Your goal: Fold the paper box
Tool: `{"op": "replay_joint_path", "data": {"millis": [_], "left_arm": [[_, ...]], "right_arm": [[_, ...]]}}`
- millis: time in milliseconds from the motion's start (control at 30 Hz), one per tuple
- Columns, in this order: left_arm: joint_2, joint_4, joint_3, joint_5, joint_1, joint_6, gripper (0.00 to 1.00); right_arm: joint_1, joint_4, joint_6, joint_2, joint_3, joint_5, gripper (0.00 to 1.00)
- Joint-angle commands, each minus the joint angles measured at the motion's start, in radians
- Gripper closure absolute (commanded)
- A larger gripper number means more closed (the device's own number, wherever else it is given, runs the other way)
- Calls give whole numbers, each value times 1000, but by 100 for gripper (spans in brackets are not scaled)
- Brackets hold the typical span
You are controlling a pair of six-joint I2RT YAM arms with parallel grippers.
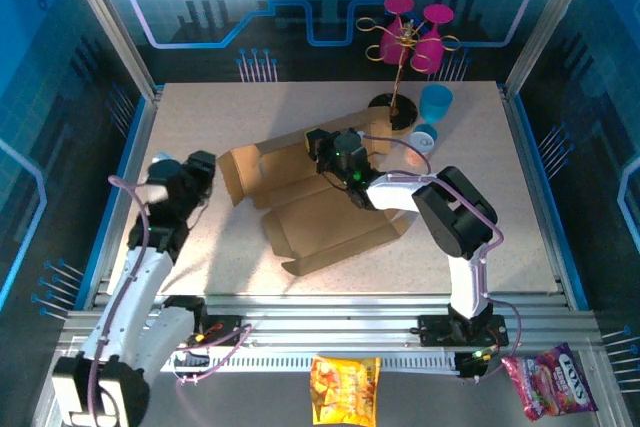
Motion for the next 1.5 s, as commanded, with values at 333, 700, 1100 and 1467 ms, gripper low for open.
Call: {"op": "replay_joint_path", "data": {"millis": [333, 700, 1100, 1467], "left_arm": [[437, -247, 281, 236, 95, 651, 45], [501, -177, 310, 255, 73, 709, 46], [327, -276, 360, 232, 151, 565, 44], [639, -184, 446, 334, 237, 508, 50]], "right_arm": [[-6, 19, -23, 57, 102, -27, 100], [-13, -10, -20, 92, 152, -31, 100], [-37, 0, -71, 137, 206, -56, 100], [-40, 182, -167, 181, 152, -110, 100]]}}
